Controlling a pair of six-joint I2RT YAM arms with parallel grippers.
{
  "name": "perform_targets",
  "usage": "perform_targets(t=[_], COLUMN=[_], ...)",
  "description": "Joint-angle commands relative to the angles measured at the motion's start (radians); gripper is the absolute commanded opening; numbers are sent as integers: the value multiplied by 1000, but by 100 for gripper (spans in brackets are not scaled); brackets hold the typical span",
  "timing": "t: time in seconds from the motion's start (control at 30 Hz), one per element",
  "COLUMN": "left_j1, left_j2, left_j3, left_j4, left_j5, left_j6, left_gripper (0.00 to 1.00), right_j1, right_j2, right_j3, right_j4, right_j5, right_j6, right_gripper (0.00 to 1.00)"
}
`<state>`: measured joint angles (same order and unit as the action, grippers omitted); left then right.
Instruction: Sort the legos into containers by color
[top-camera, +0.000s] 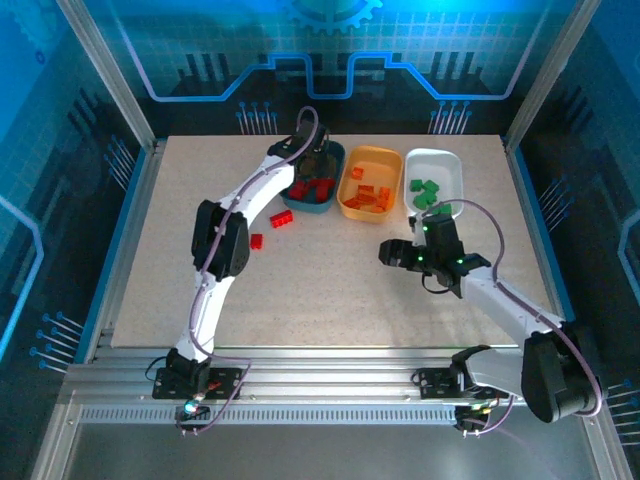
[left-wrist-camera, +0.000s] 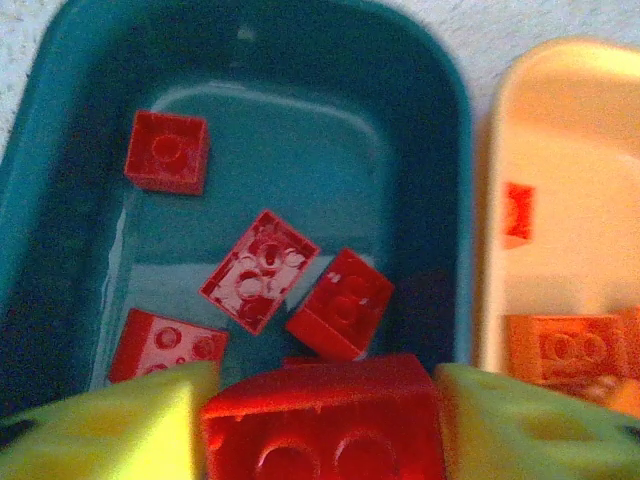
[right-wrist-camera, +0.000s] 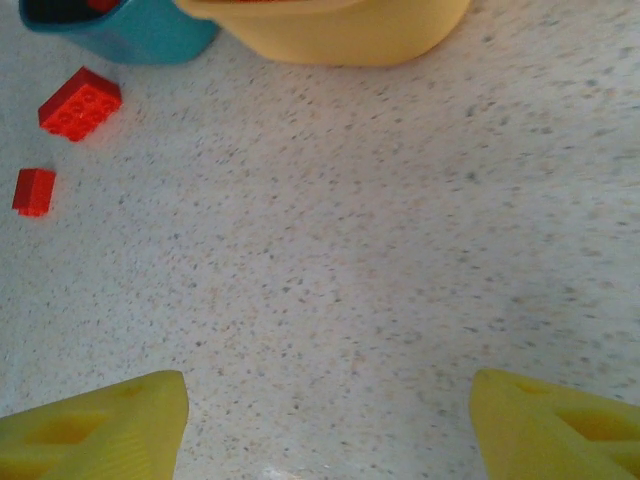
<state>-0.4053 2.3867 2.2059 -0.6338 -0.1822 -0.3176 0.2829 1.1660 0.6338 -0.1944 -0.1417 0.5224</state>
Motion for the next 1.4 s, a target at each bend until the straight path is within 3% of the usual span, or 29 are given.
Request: perform_targets(t=[0.0,0.1,0.17,0.37,0.43,0.53,0.67,0.83,1.13,1.37], left_j1=[8,8,10,38,40,42,62,92,94,77], left_j2=[-14,-126,-238,-562,-606,-604,-571,-471,-372,-377], left_j3=[75,-10,-121,-644,-799,-903,-944,-865,-827,-864], left_j4=[-107,-51,0,176,209,245,334,353,351,360], left_j5=[30,36,23,-29,-48,-26,4,42,78,131], left_j6=[-21,-21,-14,-75,-50,34,96,160,172,130], left_gripper=[85,99,99,97,91,86,92,94,93,84], right_j1=[-24,-25,-23,4,14,25,30,35,32,35], right_j2=[-38,-49,-50,-31,-14,14,47,50,15,13], right_j3=[24,22,17,-2,-3,2,13,4,-16,1], right_j4=[-66,-75,-73,-28,-14,1,16,29,-5,-11], right_j5=[-8,-7,-8,-4,-7,-12,-25,-39,-5,-6], right_j6=[-34,-38,-35,-7,-1,-3,-5,8,-1,2], right_gripper=[76,76,76,76,76,76,76,76,76,76])
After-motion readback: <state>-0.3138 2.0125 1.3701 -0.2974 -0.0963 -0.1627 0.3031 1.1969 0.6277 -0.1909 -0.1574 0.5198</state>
